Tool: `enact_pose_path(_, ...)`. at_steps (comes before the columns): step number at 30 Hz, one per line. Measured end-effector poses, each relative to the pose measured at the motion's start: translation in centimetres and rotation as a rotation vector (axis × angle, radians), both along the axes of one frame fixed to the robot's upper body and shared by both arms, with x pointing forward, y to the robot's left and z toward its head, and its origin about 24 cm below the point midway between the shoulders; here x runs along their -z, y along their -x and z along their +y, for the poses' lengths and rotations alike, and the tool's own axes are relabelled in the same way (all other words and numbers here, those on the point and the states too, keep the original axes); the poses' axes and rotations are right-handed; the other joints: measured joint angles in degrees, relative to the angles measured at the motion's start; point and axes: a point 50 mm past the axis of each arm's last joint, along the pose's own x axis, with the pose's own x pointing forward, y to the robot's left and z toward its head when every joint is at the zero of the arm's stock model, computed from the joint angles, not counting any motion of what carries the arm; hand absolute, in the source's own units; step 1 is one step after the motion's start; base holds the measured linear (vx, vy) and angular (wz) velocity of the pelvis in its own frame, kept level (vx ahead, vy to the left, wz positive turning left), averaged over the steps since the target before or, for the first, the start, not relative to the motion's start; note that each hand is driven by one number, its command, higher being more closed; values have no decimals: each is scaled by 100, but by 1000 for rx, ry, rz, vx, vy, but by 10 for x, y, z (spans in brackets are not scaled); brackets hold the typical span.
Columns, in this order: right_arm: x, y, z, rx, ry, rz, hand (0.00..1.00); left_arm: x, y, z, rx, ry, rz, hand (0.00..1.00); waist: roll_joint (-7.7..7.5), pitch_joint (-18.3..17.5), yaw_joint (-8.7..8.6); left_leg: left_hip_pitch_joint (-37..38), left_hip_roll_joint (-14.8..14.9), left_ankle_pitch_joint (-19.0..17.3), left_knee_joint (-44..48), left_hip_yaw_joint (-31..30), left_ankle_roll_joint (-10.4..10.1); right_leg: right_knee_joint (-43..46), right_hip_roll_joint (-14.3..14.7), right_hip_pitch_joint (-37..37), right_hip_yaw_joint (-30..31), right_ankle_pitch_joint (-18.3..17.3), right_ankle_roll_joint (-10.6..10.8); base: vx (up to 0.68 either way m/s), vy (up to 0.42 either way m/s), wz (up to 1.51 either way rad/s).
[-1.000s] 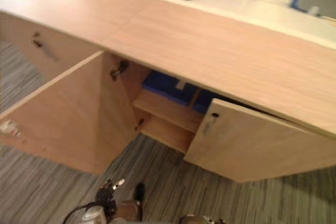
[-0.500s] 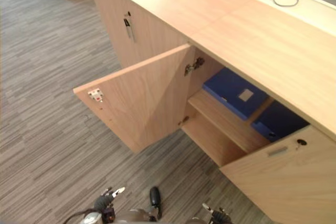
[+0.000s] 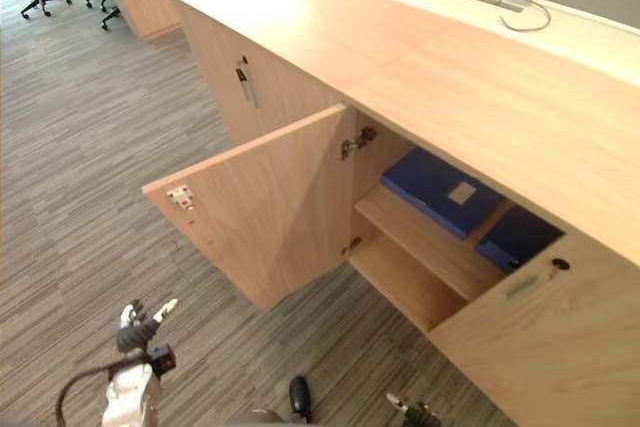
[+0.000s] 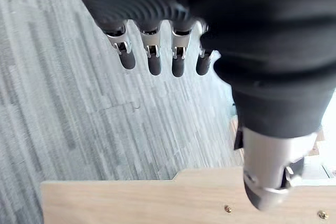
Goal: Walk over to the cabinet, pick up the folder, carry it to the office cabinet, place the folder inside the office cabinet, then close the office cabinet door
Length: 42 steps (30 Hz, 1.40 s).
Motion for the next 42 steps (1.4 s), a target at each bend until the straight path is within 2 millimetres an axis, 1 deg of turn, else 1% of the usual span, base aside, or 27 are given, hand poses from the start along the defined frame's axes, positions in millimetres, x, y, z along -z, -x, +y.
enact_pose_path(2,0,1,0,0,-4,2,0,-11,-12,7,21,-62,-11,0,-8,-2,-2,35,-1,-27,1,16,-1,1,11,26,11,-4,-58,57,-12,-5)
enact_pose_path(5,0,3,-2,33,-21,6,0,-38,-39,22,78,-172,-52,0,-21,-19,-8,174,4,-100,2,59,-20,29,24,115,69,12,-143,69,-15,-8)
enact_pose_path(7,0,3,-4,41,-19,6,0,-48,-56,24,145,-219,-55,0,-10,-54,-8,206,27,-139,4,102,-43,104,25,93,152,12,-148,72,-7,-8)
enact_pose_path(9,0,4,-7,72,-21,3,0,-54,-75,17,249,-269,-33,0,-17,-113,-18,219,56,-154,8,107,-57,185,41,69,155,14,-154,78,-19,0)
enact_pose_path(10,-1,2,-8,70,-19,0,0,-53,-84,5,331,-304,-7,0,-15,-183,-42,232,126,-162,24,108,-68,327,82,12,164,22,-274,80,-35,-2)
enact_pose_path(13,-2,-1,-11,68,-17,-9,0,-44,-84,3,337,-314,52,0,26,-230,-47,288,387,-160,41,60,-71,830,215,-198,223,108,-438,49,-44,-1)
enact_pose_path(14,-2,-2,-14,77,-16,-14,0,-40,-84,0,361,-316,79,0,108,-234,-36,277,605,-130,42,-10,-110,1066,284,-412,293,-103,-412,6,-86,11)
enact_pose_path(15,-2,-3,-15,100,-23,-17,0,-36,-83,1,364,-311,103,0,112,-239,-47,287,726,-82,42,-55,-180,485,339,-445,263,-191,-279,-57,-103,18)
enact_pose_path(16,-2,-3,-15,101,-24,-15,0,-34,-83,2,369,-313,119,0,66,-262,-48,284,709,-67,39,-71,-212,160,328,-474,235,-35,-338,-136,-108,39)
enact_pose_path(17,-2,0,-15,117,-27,-9,0,-34,-88,0,407,-340,146,0,-90,-288,-53,284,583,-52,36,-189,-306,-30,106,-626,282,711,-14,-115,-122,57)
enact_pose_path(18,-1,6,-19,157,-29,7,0,-30,-89,-9,456,-347,171,0,-17,-323,-14,271,623,-2,33,-318,-387,41,101,-613,269,659,63,-71,-116,49)
enact_pose_path(21,-4,5,-31,172,-4,9,0,-23,-89,-24,543,-380,220,0,134,-340,61,185,644,16,9,-359,-478,-54,159,-654,292,650,51,-90,-75,12)
enact_pose_path(25,-4,9,-34,183,2,19,0,-12,-86,-48,735,-438,283,0,153,-340,96,72,605,72,10,-358,-446,-102,111,-740,323,733,76,-63,20,2)
enact_pose_path(26,-4,9,-34,184,1,20,0,-7,-83,-57,814,-451,306,0,151,-338,100,62,569,75,10,-345,-437,-116,74,-751,337,781,117,-32,59,-5)
enact_pose_path(27,-4,9,-34,185,1,19,0,-2,-78,-76,926,-466,310,0,152,-340,104,67,512,74,11,-317,-404,-118,20,-751,357,841,138,-39,99,-4)
enact_pose_path(28,-4,8,-33,186,-1,19,0,1,-68,-88,1016,-475,299,0,155,-343,126,75,448,71,11,-299,-375,-116,-27,-748,380,889,186,-34,84,-2)
enact_pose_path(30,-4,4,-31,195,-9,9,0,5,-58,-109,1159,-473,290,0,147,-337,128,75,380,70,10,-276,-351,-122,-99,-753,400,939,221,-55,94,-7)
enact_pose_path(31,-4,-3,-29,208,-19,1,0,8,-46,-136,1332,-441,270,0,139,-334,121,79,332,59,9,-189,-314,-152,-148,-783,471,978,252,-66,80,-20)
enact_pose_path(33,-5,-11,-26,202,-27,-15,0,8,-33,-163,1478,-384,234,0,121,-344,93,80,293,32,8,-96,-275,-231,-185,-803,532,1036,252,-55,66,-31)
enact_pose_path(34,-4,-13,-22,195,-37,-14,0,4,-17,-194,1618,-298,178,0,54,-382,32,72,252,16,10,-13,-249,-268,-227,-836,613,1115,271,-33,50,-29)
enact_pose_path(35,-4,-13,-21,194,-43,-9,0,1,-9,-208,1676,-246,145,0,43,-406,5,78,241,5,10,12,-234,-273,-241,-838,625,1135,276,-4,41,-21)
enact_pose_path(36,-3,-12,-18,185,-50,3,0,-8,3,-235,1740,-127,67,0,-20,-452,-64,79,215,-4,11,35,-220,-281,-271,-844,636,1175,279,9,14,-9)
enact_pose_path(37,-2,-11,-17,181,-54,11,0,-12,3,-246,1737,-75,34,0,-57,-478,-73,77,210,-8,12,43,-214,-287,-275,-846,640,1183,289,29,14,-9)
enact_pose_path(38,-1,-9,-13,155,-58,26,0,-26,10,-268,1807,24,-52,0,-128,-523,-89,77,214,-13,19,68,-208,-293,-270,-851,653,1193,292,40,-8,-12)
enact_pose_path(39,-1,-10,-12,146,-58,32,0,-41,26,-286,1926,140,-133,0,-171,-580,-131,80,227,-16,36,115,-204,-293,-258,-863,683,1212,307,51,-11,-17)
enact_pose_path(41,-1,-13,-12,118,-48,28,0,-52,50,-303,2054,284,-200,0,-172,-594,-166,157,240,-22,33,191,-199,-325,-241,-851,790,1218,304,43,-17,-28)
enact_pose_path(42,-2,-15,-11,106,-45,22,0,-51,59,-307,2086,333,-189,0,-203,-565,-256,214,267,-31,34,260,-195,-375,-217,-819,837,1230,288,24,-17,-31)
